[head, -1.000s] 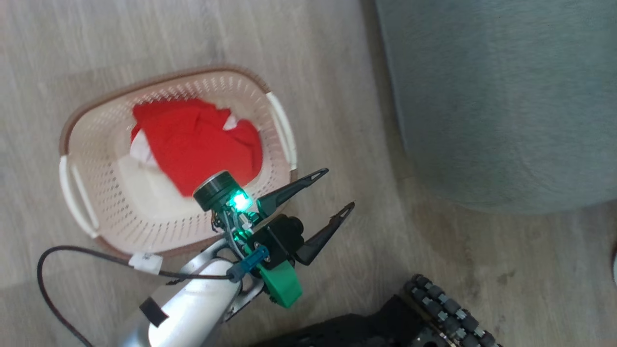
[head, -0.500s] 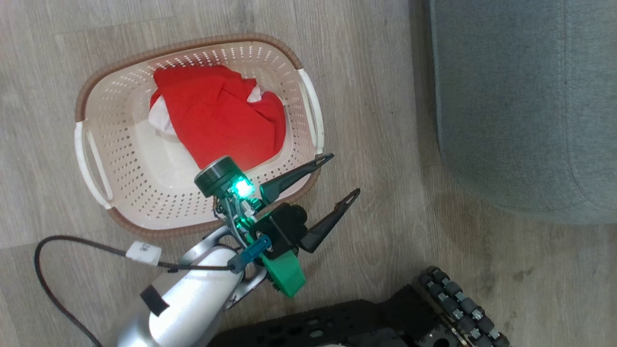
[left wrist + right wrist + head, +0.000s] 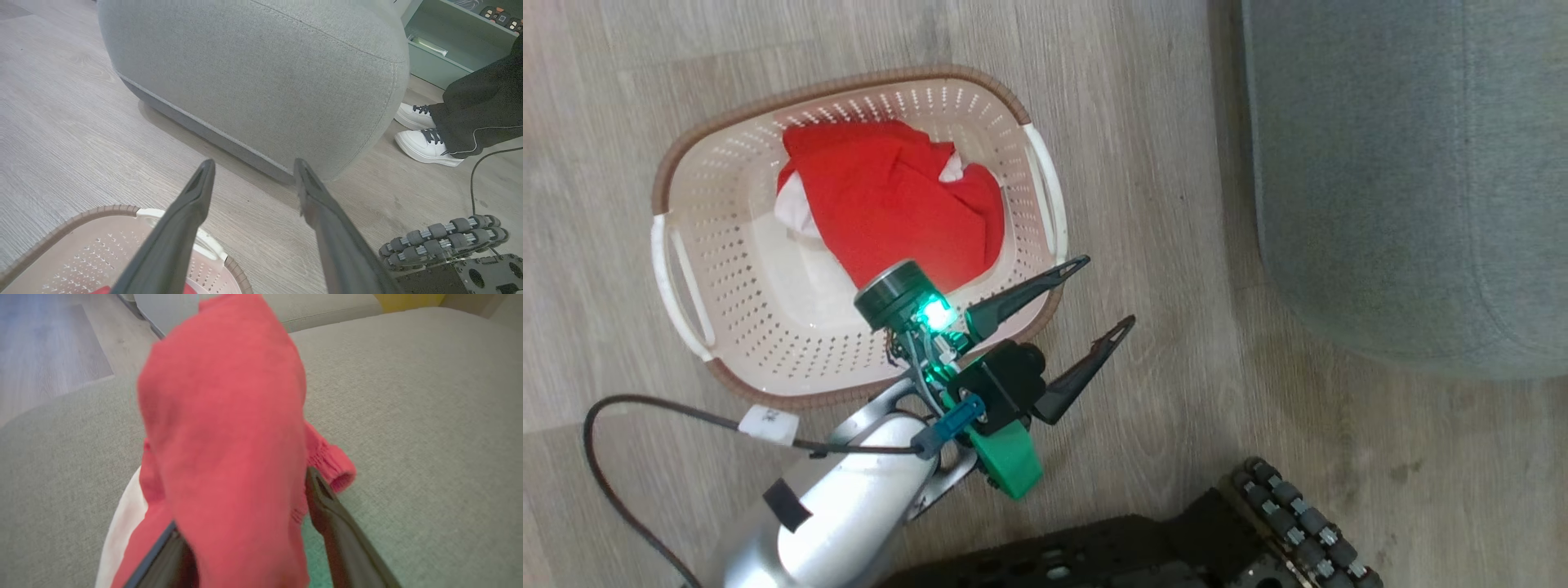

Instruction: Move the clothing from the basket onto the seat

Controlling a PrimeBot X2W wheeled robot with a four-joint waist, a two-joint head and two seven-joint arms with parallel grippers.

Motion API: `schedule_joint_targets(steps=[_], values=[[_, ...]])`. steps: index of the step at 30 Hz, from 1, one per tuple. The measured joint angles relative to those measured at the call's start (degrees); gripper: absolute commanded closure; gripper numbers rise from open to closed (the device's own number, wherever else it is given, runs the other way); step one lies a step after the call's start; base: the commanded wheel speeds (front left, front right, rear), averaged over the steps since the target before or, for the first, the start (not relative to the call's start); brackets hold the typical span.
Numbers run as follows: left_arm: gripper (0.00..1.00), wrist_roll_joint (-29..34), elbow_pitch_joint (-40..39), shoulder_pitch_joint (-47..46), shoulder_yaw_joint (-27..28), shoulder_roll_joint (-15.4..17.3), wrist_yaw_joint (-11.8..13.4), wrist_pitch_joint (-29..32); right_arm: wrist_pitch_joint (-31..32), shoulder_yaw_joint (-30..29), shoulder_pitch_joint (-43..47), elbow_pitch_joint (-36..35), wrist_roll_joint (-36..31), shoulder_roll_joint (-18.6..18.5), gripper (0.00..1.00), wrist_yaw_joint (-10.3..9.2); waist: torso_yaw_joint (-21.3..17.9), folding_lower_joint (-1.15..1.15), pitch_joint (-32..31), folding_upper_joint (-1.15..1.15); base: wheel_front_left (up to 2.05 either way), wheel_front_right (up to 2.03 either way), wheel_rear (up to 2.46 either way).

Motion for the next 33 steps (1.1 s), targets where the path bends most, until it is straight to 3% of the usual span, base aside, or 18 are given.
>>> schedule_joint_targets(steps=[3,19,26,33], values=[[0.0,0.0,0.3,0.0,-0.1,-0.4,0.0,0.0,0.0,-1.1,0.1,0.6,1.0,0.2,0.0,0.0,0.0,0.0,-1.2,0.0,0.0,0.0,0.0],[0.0,-2.5,2.5,4.6,0.6,-6.2,0.0,0.0,0.1,9.1,9.1,-3.9,1.7,-0.2,0.0,0.0,0.4,-0.01,-15.7,0.0,0.0,0.0,0.0],[0.0,-2.5,2.7,10.3,4.5,-8.3,0.0,0.0,-0.8,15.8,18.1,-14.7,6.3,-0.8,0.0,0.0,0.9,-0.01,-23.4,0.0,0.0,0.0,0.0],[0.0,-2.5,2.4,14.3,11.8,-9.2,0.0,0.0,-1.2,23.7,29.1,-31.3,12.6,-1.1,0.0,0.0,1.7,-0.01,-30.7,0.0,0.0,0.0,0.0]])
